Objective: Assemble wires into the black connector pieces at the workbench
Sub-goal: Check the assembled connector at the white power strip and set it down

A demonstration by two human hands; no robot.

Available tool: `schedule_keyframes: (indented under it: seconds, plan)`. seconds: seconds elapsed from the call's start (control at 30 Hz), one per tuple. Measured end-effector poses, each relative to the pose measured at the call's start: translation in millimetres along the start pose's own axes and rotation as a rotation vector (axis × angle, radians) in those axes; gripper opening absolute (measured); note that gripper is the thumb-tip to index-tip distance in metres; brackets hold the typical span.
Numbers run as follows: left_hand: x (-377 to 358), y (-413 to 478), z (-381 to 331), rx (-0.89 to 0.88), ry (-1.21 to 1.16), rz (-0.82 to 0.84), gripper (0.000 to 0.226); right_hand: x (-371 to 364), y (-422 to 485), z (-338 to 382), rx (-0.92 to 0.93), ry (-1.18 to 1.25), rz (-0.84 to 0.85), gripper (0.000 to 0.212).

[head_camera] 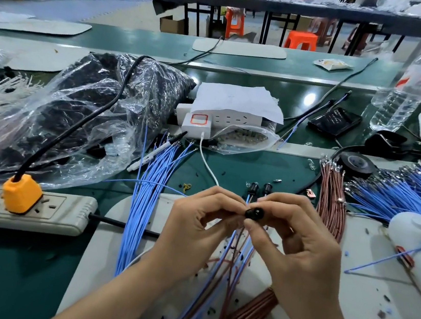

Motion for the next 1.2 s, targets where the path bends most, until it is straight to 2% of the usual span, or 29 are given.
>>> schedule_keyframes:
  seconds: [0.2,0.47,0.6,0.73,0.8,0.87,1.03,1.2]
  plan:
    - [-2,-2,2,0.027,-0.043,0.012,0.011,0,-1,6,0.053,-0.072,0.014,0.020]
    - [-9,-2,6,0.062,-0.066,0.077,0.010,-1,-7,27,0.229,-0.247,0.022,0.012]
    - [-9,0,9,0.071,-0.007,0.083,0.007,3,-6,23,0.197,-0.232,-0.019,0.018]
    - [-16,-6,1,0.045,-0.102,0.141,0.037,2,-1,18,0.176,-0.256,-0.003,0.018]
    - [-19,-10,-1,0.056,-0.179,0.164,0.045,0,0,13,0.155,-0.285,0.020,0.019]
    - [-18,-11,-2,0.066,-0.190,0.153,0.043,0,0,8,0.127,-0.294,0.030,0.022]
    - [-5,-3,3,0.075,-0.043,0.033,0.041,0,3,6,0.075,-0.212,0.049,0.030]
    - [0,-3,6,0.103,-0.008,-0.013,0.035,12,6,14,0.088,-0.179,-0.026,0.027]
Point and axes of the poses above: each hand's wrist, its own y-axis towards the middle knuckle, its own x-axis out of the back of the hand, z = x × y, the point moved 9 cm from there along y, towards the middle knuckle, and after that the axes turned 10 degrees about y, right-handed, at the moved point
